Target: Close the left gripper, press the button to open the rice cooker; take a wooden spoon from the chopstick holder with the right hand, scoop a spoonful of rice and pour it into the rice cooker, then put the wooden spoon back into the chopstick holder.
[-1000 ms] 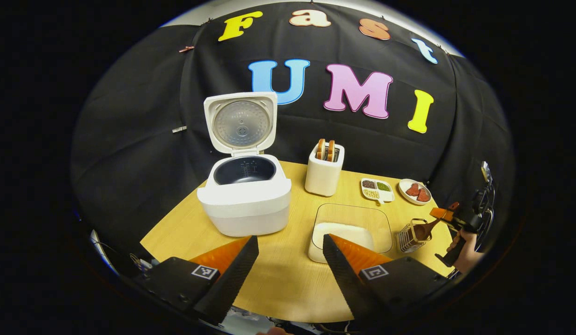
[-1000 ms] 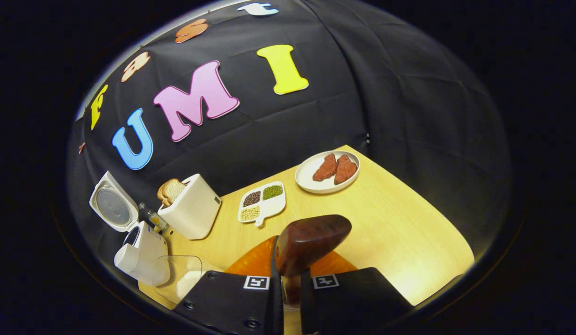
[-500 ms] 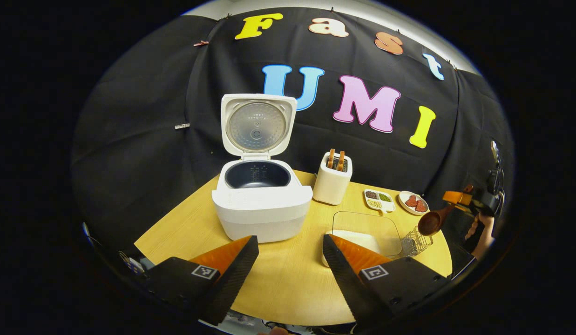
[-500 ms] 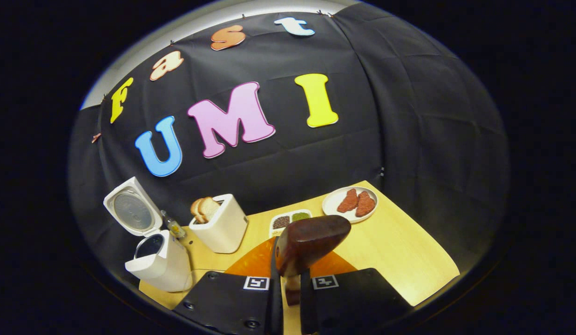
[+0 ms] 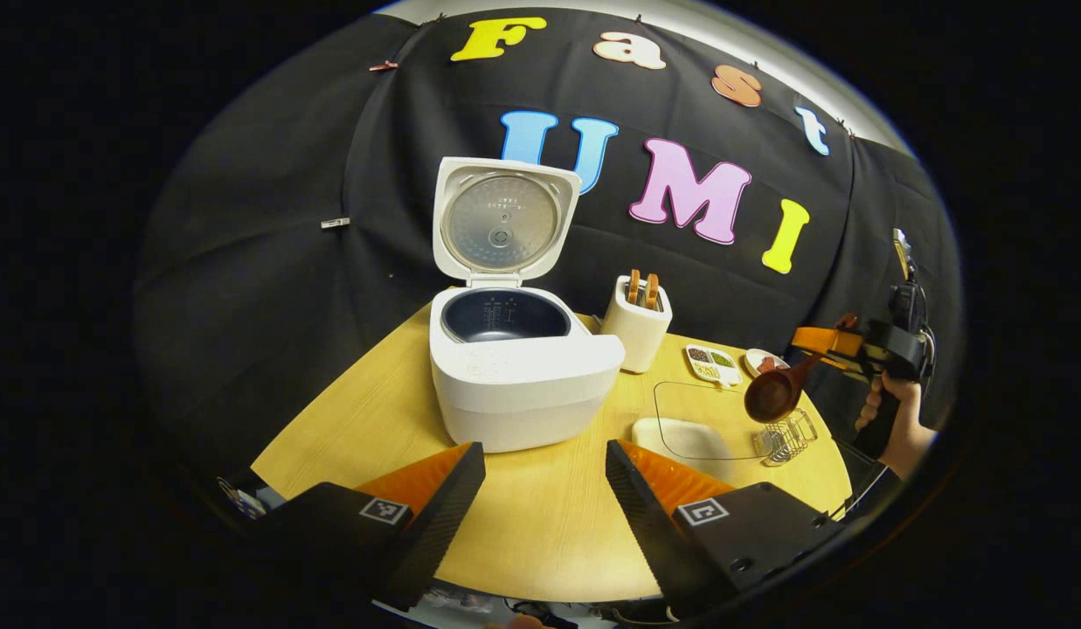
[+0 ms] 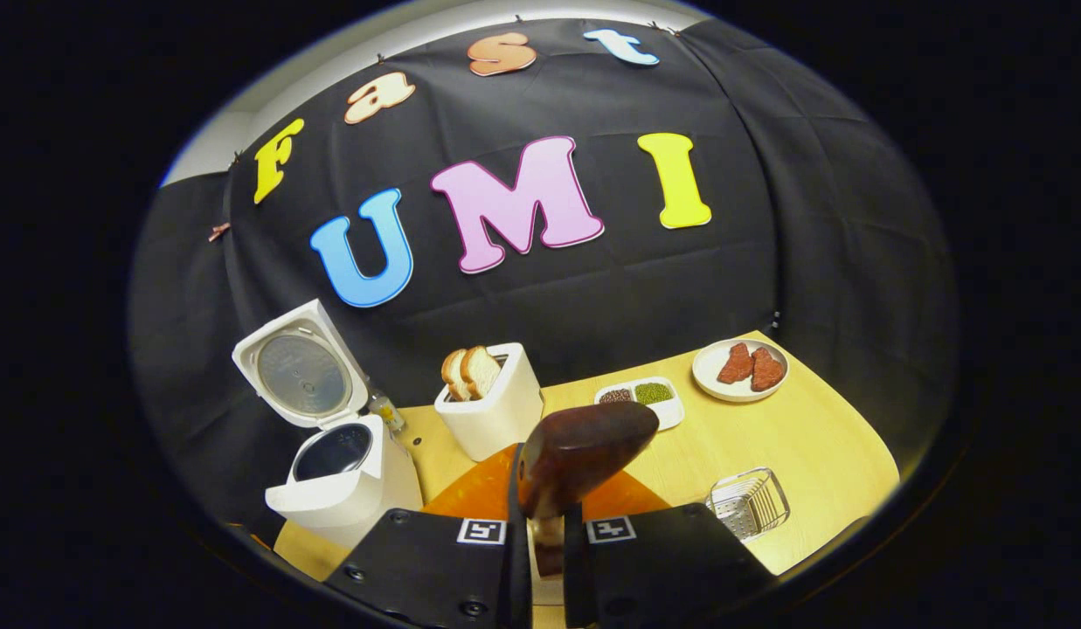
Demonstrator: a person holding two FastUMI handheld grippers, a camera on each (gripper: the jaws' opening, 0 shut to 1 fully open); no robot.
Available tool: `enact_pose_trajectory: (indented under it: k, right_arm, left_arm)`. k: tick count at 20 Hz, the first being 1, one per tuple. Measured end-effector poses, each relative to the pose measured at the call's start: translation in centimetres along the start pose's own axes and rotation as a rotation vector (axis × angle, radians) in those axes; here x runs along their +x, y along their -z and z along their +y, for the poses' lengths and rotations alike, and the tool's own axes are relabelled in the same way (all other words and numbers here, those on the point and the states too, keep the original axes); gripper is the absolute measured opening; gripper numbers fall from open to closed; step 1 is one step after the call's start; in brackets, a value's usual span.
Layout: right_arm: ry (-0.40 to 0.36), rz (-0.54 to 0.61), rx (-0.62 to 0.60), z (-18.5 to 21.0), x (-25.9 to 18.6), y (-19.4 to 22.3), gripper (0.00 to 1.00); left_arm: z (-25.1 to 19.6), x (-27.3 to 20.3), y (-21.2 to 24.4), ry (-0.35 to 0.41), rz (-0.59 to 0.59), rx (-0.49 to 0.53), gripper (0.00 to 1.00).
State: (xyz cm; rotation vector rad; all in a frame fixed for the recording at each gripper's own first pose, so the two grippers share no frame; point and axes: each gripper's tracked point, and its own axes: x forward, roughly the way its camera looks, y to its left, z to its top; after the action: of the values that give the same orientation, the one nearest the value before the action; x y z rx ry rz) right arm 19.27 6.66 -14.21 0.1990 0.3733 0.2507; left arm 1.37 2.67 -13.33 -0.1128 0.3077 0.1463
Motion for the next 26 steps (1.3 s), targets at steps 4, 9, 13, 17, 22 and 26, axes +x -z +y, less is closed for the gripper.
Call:
enact_pose_trajectory:
  k: [4, 9, 13, 17, 22, 26]
  right_arm:
    - [0.060, 0.026, -0.033, -0.5, 1.7, 3.4, 0.19]
    - [0.115, 0.056, -0.073, -0.8, 3.2, 7.4, 0.18]
    - [0.127, 0.058, -0.084, 0.4, 3.0, 9.7, 0.19]
    - [0.125, 0.089, -0.047, 1.9, 2.8, 11.0, 0.19]
    - [0.077, 0.202, 0.193, 4.8, 2.4, 13.1, 0.19]
    - [0.048, 0.277, 0.352, 6.2, 2.8, 13.5, 0.19]
  left_arm:
    - [1.2, 0.6, 1.2, 0.028, 0.033, 0.024, 0.96]
    - [2.5, 1.2, 2.0, 0.036, 0.057, 0.045, 0.96]
    - [3.4, 1.3, 2.0, 0.035, 0.054, 0.041, 0.96]
    - [4.6, 1.2, 2.6, 0.031, 0.067, 0.030, 0.96]
    - [5.3, 1.4, 3.1, 0.028, 0.073, 0.007, 0.96]
    - [5.2, 2.0, 3.4, 0.032, 0.073, -0.004, 0.96]
